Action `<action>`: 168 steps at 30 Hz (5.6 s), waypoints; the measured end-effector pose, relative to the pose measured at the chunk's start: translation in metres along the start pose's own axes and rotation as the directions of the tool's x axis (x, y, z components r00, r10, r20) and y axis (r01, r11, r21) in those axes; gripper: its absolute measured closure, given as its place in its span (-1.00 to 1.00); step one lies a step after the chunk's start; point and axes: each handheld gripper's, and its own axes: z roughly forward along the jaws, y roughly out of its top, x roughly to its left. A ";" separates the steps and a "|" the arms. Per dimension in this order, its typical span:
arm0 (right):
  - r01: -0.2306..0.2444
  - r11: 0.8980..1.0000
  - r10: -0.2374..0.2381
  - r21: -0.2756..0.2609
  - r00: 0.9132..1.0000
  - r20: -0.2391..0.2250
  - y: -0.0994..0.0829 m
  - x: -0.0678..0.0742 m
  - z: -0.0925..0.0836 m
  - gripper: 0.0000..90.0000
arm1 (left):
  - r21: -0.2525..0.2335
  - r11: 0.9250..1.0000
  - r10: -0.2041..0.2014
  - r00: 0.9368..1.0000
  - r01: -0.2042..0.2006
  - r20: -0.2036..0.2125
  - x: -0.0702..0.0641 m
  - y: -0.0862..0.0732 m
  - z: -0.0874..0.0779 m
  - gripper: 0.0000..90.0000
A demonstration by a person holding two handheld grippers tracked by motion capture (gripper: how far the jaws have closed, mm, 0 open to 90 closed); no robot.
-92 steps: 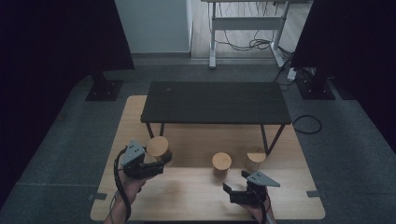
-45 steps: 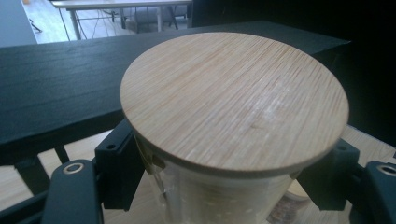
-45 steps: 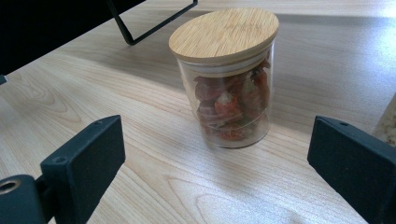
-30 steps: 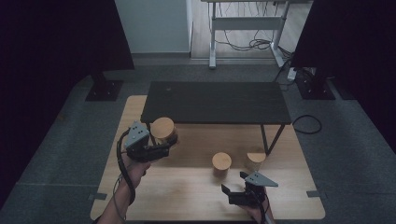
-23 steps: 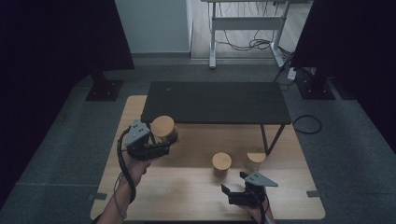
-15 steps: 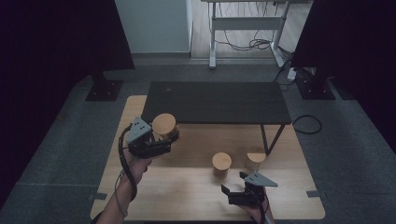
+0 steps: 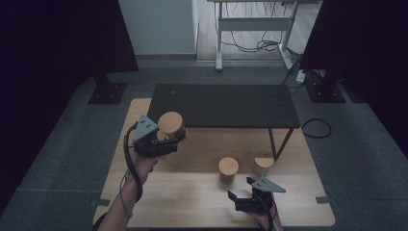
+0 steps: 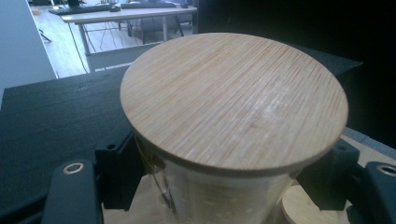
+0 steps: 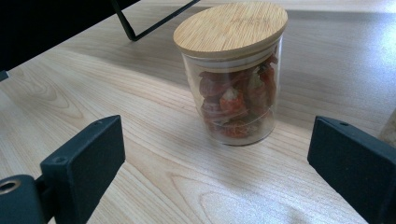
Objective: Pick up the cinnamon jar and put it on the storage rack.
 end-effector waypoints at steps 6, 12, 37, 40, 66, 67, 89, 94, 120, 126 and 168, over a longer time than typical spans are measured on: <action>0.001 1.000 -0.001 0.004 1.000 -0.003 0.000 0.000 0.000 -0.92 | 0.000 1.000 0.004 1.000 -0.004 -0.009 0.001 0.003 0.005 -0.44; 0.000 1.000 0.000 0.007 1.000 -0.006 0.000 -0.001 0.001 -0.92 | 0.001 1.000 0.003 1.000 -0.003 -0.022 0.002 0.005 0.008 -0.44; 0.007 1.000 -0.007 0.009 1.000 -0.023 0.000 -0.002 0.001 -0.93 | -0.029 0.999 0.018 0.998 -0.019 -0.059 0.002 0.007 0.032 -0.44; 0.007 1.000 -0.007 0.010 1.000 -0.023 0.000 -0.001 0.001 -0.93 | -0.028 0.999 0.015 0.998 -0.016 -0.064 0.003 0.007 0.035 -0.44; 0.012 1.000 -0.012 0.010 0.999 -0.034 0.000 -0.003 0.001 -0.94 | -0.035 0.999 0.001 0.993 -0.005 -0.119 0.005 0.007 0.064 -0.44; 0.012 1.000 -0.011 0.010 0.999 -0.035 0.000 -0.003 0.001 -0.94 | -0.037 0.999 0.000 0.993 -0.005 -0.121 0.005 0.008 0.065 -0.44; 0.011 1.000 -0.011 0.006 0.999 -0.037 0.000 -0.003 0.000 -0.94 | -0.025 0.998 -0.060 0.983 0.056 -0.174 0.018 0.017 0.080 -0.44; 0.014 1.000 -0.013 0.007 0.999 -0.037 0.000 -0.003 0.000 -0.94 | -0.016 0.998 -0.060 0.982 0.058 -0.182 0.018 0.016 0.083 -0.44; 0.016 1.000 -0.016 0.017 1.000 -0.023 0.000 0.000 0.002 -0.94 | -0.001 0.998 -0.055 0.975 0.056 -0.214 0.012 0.017 0.090 -0.46; 0.010 1.000 -0.010 0.018 1.000 -0.016 0.000 0.000 0.002 -0.94 | 0.005 0.998 -0.064 0.976 0.066 -0.206 0.014 0.018 0.087 -0.71; 0.041 0.999 -0.040 0.024 0.999 -0.017 0.002 0.008 0.004 -0.96 | 0.007 0.992 -0.127 0.981 0.129 -0.150 0.002 -0.002 0.021 -0.91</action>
